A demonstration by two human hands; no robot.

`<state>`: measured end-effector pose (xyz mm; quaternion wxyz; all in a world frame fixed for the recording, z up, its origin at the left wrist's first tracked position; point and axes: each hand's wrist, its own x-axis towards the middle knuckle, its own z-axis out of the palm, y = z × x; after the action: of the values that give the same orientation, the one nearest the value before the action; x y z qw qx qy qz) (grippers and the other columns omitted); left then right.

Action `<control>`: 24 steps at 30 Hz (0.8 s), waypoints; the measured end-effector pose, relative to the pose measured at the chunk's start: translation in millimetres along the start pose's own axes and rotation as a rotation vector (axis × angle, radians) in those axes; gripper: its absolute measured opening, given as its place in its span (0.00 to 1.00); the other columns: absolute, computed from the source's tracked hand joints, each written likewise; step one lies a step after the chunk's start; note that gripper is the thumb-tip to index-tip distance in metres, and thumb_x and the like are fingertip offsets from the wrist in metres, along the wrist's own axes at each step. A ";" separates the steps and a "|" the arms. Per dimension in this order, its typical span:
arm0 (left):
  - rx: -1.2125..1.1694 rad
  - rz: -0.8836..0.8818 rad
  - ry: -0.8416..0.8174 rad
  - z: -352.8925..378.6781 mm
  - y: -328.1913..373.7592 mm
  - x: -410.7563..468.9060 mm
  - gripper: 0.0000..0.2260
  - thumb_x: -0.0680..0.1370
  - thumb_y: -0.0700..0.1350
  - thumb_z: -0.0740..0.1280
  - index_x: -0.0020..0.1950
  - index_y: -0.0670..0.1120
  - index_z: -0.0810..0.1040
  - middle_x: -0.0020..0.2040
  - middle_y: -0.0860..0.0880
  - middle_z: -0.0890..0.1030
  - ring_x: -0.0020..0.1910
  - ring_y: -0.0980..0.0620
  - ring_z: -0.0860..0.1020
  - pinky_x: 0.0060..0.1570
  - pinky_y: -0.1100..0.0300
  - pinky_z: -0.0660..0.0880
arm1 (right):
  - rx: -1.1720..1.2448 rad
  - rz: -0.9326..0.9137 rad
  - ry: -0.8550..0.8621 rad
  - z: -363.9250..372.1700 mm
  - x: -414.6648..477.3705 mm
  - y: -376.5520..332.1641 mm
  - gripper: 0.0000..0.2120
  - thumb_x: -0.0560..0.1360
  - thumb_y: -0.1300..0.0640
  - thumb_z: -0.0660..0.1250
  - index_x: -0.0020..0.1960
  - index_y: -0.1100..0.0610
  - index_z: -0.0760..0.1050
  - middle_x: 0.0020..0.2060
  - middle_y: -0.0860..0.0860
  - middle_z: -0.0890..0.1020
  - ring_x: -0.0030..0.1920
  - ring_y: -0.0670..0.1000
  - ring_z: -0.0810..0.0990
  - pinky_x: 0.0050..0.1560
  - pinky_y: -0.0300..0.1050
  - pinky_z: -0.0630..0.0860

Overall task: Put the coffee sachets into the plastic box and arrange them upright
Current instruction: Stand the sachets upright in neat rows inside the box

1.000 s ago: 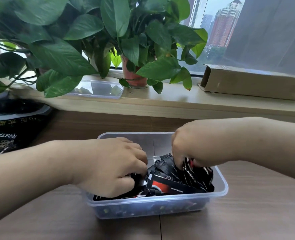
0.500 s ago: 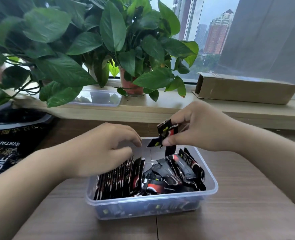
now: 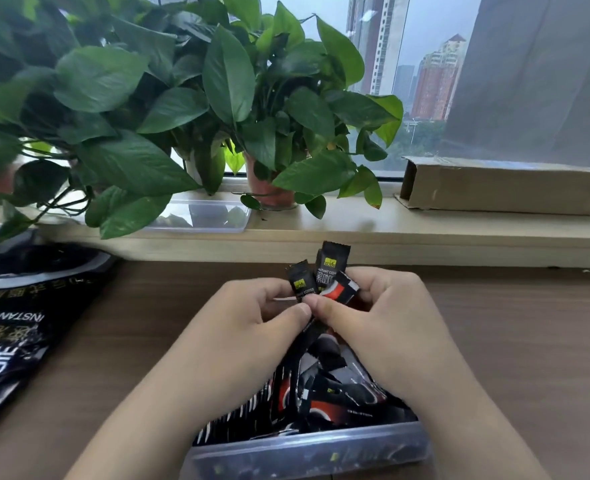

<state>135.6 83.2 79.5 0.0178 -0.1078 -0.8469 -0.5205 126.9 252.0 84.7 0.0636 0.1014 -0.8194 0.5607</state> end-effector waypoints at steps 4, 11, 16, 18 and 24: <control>0.050 0.090 -0.120 4.4 4.2 -5.6 0.12 0.77 0.44 0.65 0.56 0.60 0.80 0.49 0.59 0.86 0.51 0.55 0.84 0.57 0.48 0.79 | -0.187 -0.021 -0.028 4.7 -3.5 5.5 0.06 0.70 0.48 0.75 0.42 0.49 0.82 0.32 0.48 0.85 0.34 0.50 0.83 0.38 0.52 0.81; 0.249 0.091 -0.024 13.5 6.0 -4.0 0.14 0.70 0.40 0.67 0.48 0.59 0.79 0.41 0.62 0.84 0.43 0.64 0.81 0.43 0.64 0.78 | -0.267 -0.022 -0.082 9.5 -5.2 4.8 0.10 0.74 0.42 0.68 0.44 0.48 0.80 0.34 0.45 0.83 0.33 0.41 0.81 0.38 0.43 0.80; 0.271 0.082 -0.017 8.0 1.2 -0.3 0.16 0.71 0.36 0.64 0.48 0.57 0.80 0.40 0.60 0.85 0.41 0.61 0.82 0.42 0.62 0.78 | -0.234 -0.057 -0.120 16.4 -7.5 10.3 0.05 0.76 0.44 0.66 0.50 0.39 0.78 0.34 0.42 0.84 0.35 0.43 0.83 0.43 0.48 0.82; 0.220 0.085 -0.026 7.7 2.1 -0.5 0.18 0.71 0.36 0.64 0.49 0.59 0.81 0.41 0.60 0.86 0.41 0.61 0.83 0.43 0.61 0.79 | -0.221 -0.044 -0.074 14.1 -8.1 7.4 0.06 0.74 0.42 0.67 0.48 0.41 0.80 0.32 0.42 0.83 0.33 0.42 0.81 0.40 0.44 0.80; 0.126 0.118 0.038 9.2 8.4 -3.8 0.21 0.62 0.56 0.65 0.53 0.75 0.78 0.44 0.64 0.86 0.50 0.57 0.85 0.56 0.51 0.80 | -0.133 -0.005 0.026 10.7 -8.3 3.7 0.06 0.72 0.47 0.69 0.43 0.48 0.82 0.28 0.42 0.81 0.28 0.41 0.77 0.32 0.38 0.74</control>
<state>141.7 94.4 82.1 0.0714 -0.1464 -0.8695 -0.4663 134.2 244.1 75.7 0.0823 0.0917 -0.8537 0.5059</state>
